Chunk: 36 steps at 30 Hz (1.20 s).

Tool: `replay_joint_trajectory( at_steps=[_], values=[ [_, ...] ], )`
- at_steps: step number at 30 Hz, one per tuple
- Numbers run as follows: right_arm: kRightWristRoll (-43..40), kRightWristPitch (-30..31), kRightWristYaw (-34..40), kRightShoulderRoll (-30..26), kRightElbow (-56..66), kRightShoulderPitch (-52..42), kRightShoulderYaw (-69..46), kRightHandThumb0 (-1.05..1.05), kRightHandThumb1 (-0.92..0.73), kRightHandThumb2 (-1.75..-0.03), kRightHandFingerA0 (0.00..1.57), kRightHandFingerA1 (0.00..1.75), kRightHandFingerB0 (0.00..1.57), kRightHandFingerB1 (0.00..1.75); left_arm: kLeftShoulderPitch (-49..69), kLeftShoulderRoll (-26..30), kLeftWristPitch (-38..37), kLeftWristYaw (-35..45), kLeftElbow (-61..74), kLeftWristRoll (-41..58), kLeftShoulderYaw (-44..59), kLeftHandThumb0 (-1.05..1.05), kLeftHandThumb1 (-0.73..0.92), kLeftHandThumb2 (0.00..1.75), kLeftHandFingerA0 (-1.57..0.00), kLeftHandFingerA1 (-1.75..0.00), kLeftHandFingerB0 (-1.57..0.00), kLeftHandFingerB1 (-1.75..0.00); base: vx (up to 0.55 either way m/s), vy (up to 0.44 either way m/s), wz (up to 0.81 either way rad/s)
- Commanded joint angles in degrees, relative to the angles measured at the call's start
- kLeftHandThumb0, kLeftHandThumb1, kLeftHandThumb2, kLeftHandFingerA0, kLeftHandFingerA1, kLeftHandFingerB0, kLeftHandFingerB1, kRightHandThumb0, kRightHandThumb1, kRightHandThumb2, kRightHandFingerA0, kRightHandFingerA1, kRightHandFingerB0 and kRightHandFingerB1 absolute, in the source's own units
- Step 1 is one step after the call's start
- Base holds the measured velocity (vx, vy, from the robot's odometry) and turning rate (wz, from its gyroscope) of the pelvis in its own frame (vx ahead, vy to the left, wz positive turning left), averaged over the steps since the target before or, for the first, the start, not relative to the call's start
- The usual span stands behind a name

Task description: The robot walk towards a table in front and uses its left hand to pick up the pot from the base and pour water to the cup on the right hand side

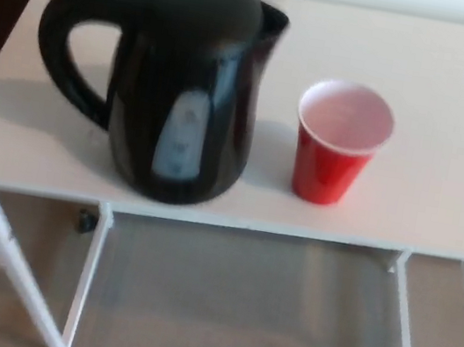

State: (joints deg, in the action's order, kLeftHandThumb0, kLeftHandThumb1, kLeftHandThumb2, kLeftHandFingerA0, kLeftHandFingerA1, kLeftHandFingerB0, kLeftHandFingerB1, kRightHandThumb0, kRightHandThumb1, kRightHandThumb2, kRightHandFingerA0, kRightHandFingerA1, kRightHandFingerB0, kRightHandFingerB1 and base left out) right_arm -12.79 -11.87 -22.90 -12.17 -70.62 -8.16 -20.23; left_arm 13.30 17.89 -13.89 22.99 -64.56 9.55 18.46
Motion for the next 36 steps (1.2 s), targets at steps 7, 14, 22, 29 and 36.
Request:
replay_joint_trajectory(
  at_steps=[7, 14, 22, 29, 36],
  values=[
    [0.4, 0.2, 1.4, -0.7, -0.2, -0.4, 0.2, -0.58, -0.17, -0.75, 0.78, 0.84, 0.38, 0.68, 0.4, 0.6, -3.8, -3.1, -0.6, -1.1, -0.5, -0.37, 0.45, 0.67, -0.37, -0.45, -0.43, -0.44, 0.32, 0.12, 0.08],
    [0.5, -0.1, 1.7, -0.6, 0.9, -0.8, 0.6, -0.54, -0.23, -0.62, 0.78, 0.82, 0.4, 0.68, -0.2, 0.9, -4.4, -3.0, -1.2, -1.1, -1.0, -0.37, 0.45, 0.66, -0.36, -0.45, -0.43, -0.44, 0.31, -0.088, 0.3],
    [0.3, -1.0, 1.0, -0.5, 0.4, -0.7, 0.4, -0.54, -0.17, -0.75, 0.8, 0.82, 0.4, 0.68, -1.2, 1.6, -3.7, -3.0, -1.9, -1.2, -1.8, -0.3, 0.49, 0.55, -0.5, -0.41, -0.51, -0.39, 0.11, 0.031, -0.05],
    [0.1, -0.1, 1.7, -0.5, 0.5, -0.6, 0.1, -0.51, -0.24, -0.62, 0.78, 0.8, 0.4, 0.66, -2.1, 2.0, -2.8, -6.0, -3.0, -2.9, -3.6, -0.33, 0.47, 0.54, -0.66, -0.51, -0.55, -0.4, -0.1, 0.242, 0.03],
    [0.7, -0.9, 1.7, -0.5, 0.6, -0.9, 0.6, -0.56, -0.24, -0.6, 0.81, 0.81, 0.41, 0.68, -1.4, 3.3, -1.3, -7.9, -1.0, -5.1, -6.8, -0.35, 0.47, 0.54, -0.67, -0.51, -0.58, -0.41, -0.18, 0.095, -0.03]
  ],
)
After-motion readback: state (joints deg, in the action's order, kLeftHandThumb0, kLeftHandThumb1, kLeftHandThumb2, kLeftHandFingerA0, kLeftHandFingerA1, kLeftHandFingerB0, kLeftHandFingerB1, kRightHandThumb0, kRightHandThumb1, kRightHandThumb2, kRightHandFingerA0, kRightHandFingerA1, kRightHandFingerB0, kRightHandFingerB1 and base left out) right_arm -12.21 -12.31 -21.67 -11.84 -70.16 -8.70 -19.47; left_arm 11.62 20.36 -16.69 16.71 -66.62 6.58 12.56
